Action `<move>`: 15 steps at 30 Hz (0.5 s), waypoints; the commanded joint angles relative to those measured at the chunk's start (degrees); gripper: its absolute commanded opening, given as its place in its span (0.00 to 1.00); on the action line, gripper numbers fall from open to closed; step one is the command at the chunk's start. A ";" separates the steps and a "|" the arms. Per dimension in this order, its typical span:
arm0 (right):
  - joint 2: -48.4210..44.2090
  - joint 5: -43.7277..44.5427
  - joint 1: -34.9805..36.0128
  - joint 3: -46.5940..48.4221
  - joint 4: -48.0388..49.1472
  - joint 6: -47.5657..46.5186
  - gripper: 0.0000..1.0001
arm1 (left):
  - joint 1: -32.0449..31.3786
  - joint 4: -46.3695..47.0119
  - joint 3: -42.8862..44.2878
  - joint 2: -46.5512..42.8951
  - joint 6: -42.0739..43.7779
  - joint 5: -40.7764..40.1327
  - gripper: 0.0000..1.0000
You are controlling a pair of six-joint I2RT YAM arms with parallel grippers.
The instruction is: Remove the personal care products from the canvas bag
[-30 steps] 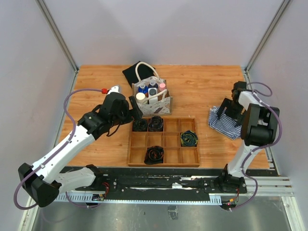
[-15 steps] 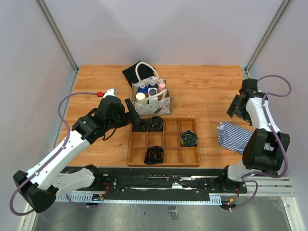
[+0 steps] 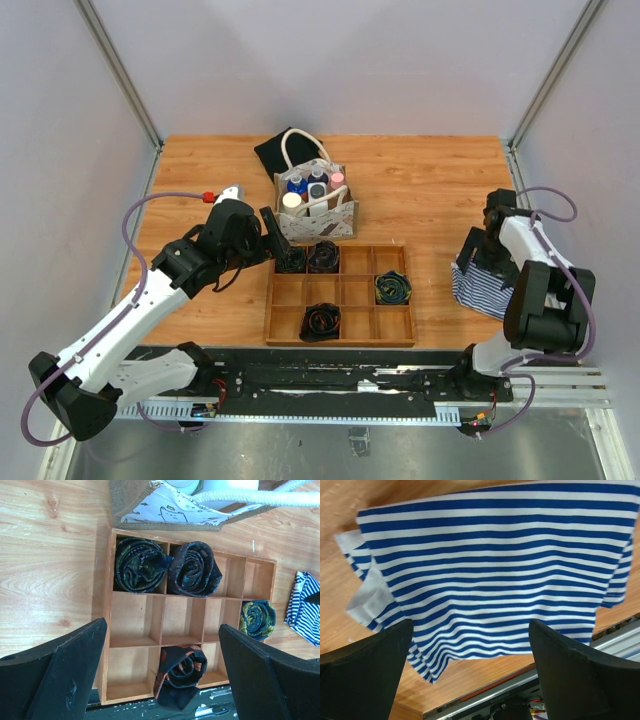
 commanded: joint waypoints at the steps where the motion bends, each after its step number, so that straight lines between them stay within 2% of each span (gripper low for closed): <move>1: 5.81 -0.97 0.37 -1.79 2.58 -0.96 0.98 | -0.32 0.56 -0.53 0.56 -0.63 0.73 0.99; 6: 13.82 -0.55 -0.11 2.18 4.57 -1.59 0.98 | -0.40 -0.79 0.17 2.90 -1.65 2.40 0.98; 12: 23.04 -1.28 -0.28 12.39 3.98 -1.96 0.98 | -0.40 -0.56 0.10 0.25 -2.29 1.35 0.98; 15: 28.85 -1.53 -0.32 20.40 2.21 -1.31 0.98 | -0.40 -0.46 0.32 0.97 -1.94 1.76 0.98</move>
